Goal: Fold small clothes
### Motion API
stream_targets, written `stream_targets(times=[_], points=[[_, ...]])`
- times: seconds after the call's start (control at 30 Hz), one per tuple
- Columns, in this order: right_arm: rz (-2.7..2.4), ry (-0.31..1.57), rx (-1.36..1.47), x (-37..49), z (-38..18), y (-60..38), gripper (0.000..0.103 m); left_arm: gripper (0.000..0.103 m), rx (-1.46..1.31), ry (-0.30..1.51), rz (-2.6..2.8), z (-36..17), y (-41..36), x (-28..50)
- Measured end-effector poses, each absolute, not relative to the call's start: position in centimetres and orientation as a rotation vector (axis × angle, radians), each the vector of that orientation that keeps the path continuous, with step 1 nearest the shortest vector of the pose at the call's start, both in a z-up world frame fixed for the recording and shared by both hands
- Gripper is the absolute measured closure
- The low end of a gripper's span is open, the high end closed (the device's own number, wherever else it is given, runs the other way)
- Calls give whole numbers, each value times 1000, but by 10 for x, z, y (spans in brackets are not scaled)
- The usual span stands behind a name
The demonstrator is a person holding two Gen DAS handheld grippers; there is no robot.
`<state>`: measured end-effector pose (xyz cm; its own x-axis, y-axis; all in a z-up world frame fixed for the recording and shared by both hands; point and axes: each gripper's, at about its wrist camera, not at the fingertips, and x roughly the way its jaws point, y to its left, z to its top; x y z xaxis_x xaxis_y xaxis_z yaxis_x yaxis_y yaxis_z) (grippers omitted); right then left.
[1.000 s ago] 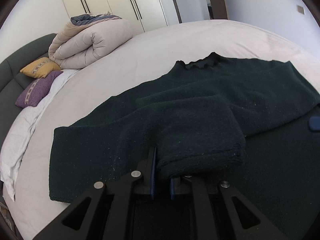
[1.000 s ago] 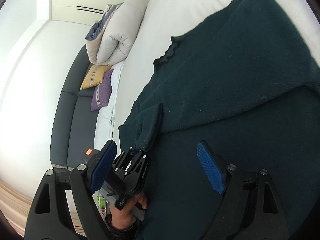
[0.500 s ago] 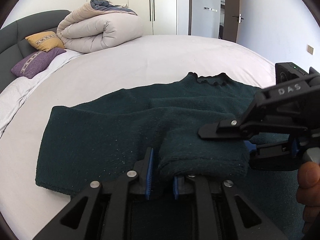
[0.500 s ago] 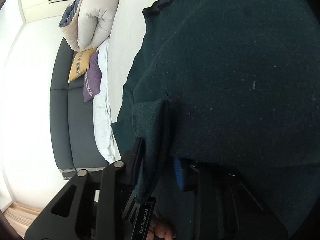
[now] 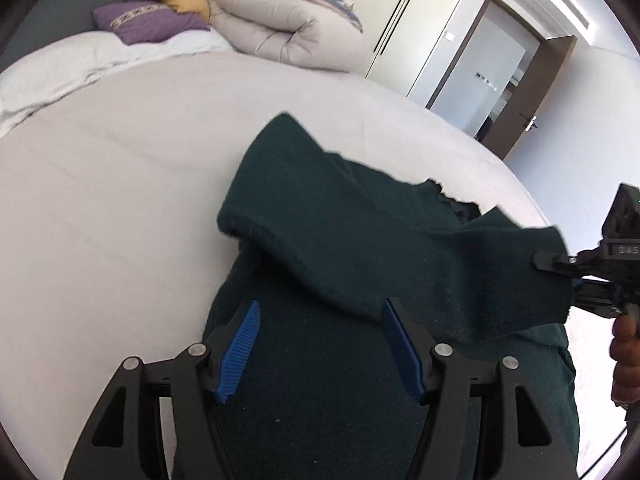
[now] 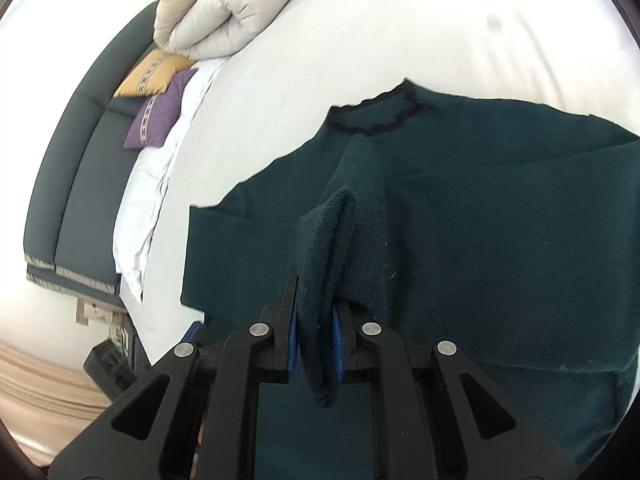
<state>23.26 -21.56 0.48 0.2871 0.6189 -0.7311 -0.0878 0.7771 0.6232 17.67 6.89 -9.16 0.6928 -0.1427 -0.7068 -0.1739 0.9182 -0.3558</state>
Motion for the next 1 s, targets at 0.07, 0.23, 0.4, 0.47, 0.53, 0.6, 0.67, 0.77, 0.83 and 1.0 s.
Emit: stream_targets(times=[0.07,0.23,0.4,0.47,0.53,0.6,0.67,0.77,0.83,1.0], points=[[565,1205,478,230,7,-194,88,38,-445,809,14,-91,73,177],[599,1190,507,225,-3,-168,88,30,-475,777,-20,-82,79,176],[596,1186,665,217,-20,-178,88,19,-483,742,-124,-74,64,179],[588,1184,764,218,-32,-183,88,5,-364,692,-141,-61,37,185],[594,1191,855,220,-42,-188,88,0,-161,630,-153,-50,0,187],[593,1194,898,220,-44,-192,88,0,37,600,-169,-48,-35,190],[588,1209,941,222,-47,-196,87,0,231,580,-139,-54,-68,194],[579,1227,992,225,-50,-198,87,0,415,544,-85,-65,-96,201],[584,1228,1034,226,-52,-201,87,0,464,530,-37,-68,-100,208],[596,1238,1063,228,-52,-207,87,47,404,551,-28,-69,-85,231]])
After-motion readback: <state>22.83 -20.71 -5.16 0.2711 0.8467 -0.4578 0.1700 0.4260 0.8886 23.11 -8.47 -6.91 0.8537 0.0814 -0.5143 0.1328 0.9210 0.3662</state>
